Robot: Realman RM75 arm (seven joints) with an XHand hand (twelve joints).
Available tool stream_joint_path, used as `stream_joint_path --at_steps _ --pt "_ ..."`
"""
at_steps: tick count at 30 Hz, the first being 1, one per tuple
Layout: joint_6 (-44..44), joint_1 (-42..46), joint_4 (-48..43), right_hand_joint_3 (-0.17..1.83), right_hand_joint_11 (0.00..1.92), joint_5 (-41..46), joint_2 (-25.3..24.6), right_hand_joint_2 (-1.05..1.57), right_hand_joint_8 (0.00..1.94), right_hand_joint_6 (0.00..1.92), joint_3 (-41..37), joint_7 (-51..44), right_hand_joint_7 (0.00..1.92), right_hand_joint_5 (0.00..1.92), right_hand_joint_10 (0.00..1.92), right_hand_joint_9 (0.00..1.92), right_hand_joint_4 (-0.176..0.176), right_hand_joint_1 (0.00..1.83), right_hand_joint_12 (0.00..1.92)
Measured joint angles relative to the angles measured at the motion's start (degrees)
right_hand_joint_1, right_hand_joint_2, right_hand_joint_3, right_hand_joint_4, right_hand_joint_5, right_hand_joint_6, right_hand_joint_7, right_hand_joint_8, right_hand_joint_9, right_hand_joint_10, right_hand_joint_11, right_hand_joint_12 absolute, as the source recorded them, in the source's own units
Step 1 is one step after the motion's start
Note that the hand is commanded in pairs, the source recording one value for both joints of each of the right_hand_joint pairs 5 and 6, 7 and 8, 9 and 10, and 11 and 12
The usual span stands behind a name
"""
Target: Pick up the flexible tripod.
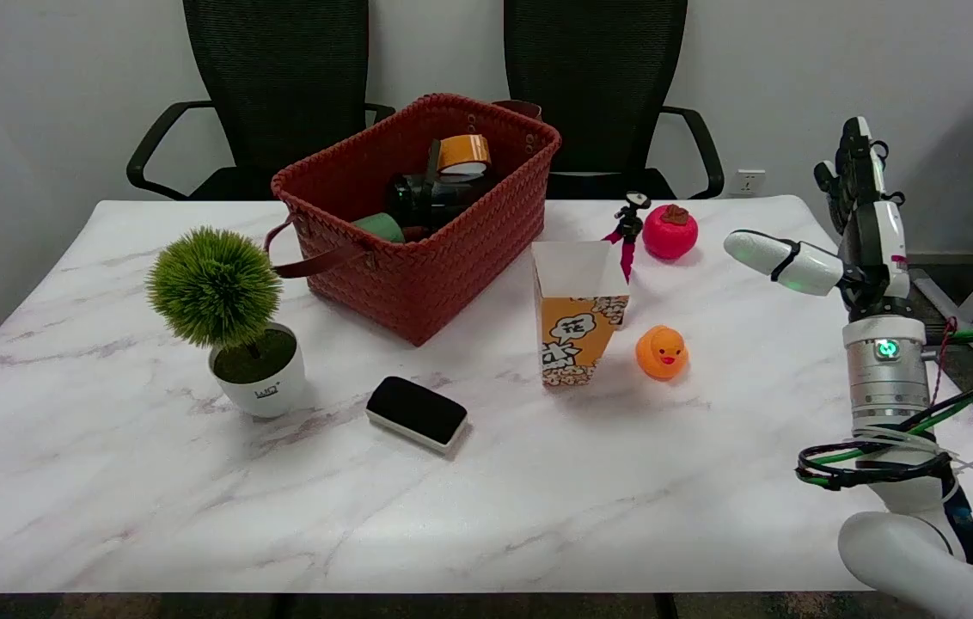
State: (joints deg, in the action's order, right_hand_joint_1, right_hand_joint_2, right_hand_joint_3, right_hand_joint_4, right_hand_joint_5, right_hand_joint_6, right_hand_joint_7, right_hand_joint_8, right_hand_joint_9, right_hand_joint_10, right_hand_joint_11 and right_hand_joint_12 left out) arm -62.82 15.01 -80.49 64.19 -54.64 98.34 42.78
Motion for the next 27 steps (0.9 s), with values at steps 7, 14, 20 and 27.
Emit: stream_joint_path --at_steps 7,14,20,27 --pt "0.1 -0.1 0.8 -0.17 0.17 -0.2 0.1 0.4 0.0 0.0 0.3 1.7 0.0 0.0 0.01 0.01 0.0 0.98 0.17" --pt "0.1 0.2 1.1 -0.17 0.17 -0.4 0.1 0.41 0.0 0.0 0.7 2.9 0.0 0.0 0.01 0.01 0.0 0.98 0.17" --pt "-0.1 0.3 1.2 -0.17 0.16 -0.5 0.1 0.44 0.0 0.0 0.9 3.4 0.0 0.0 0.01 0.01 0.0 0.97 0.16" --pt "-0.1 0.1 1.6 -0.17 0.17 -0.5 0.1 0.44 0.0 0.0 1.1 3.7 0.0 0.0 0.02 0.02 0.0 0.97 0.17"
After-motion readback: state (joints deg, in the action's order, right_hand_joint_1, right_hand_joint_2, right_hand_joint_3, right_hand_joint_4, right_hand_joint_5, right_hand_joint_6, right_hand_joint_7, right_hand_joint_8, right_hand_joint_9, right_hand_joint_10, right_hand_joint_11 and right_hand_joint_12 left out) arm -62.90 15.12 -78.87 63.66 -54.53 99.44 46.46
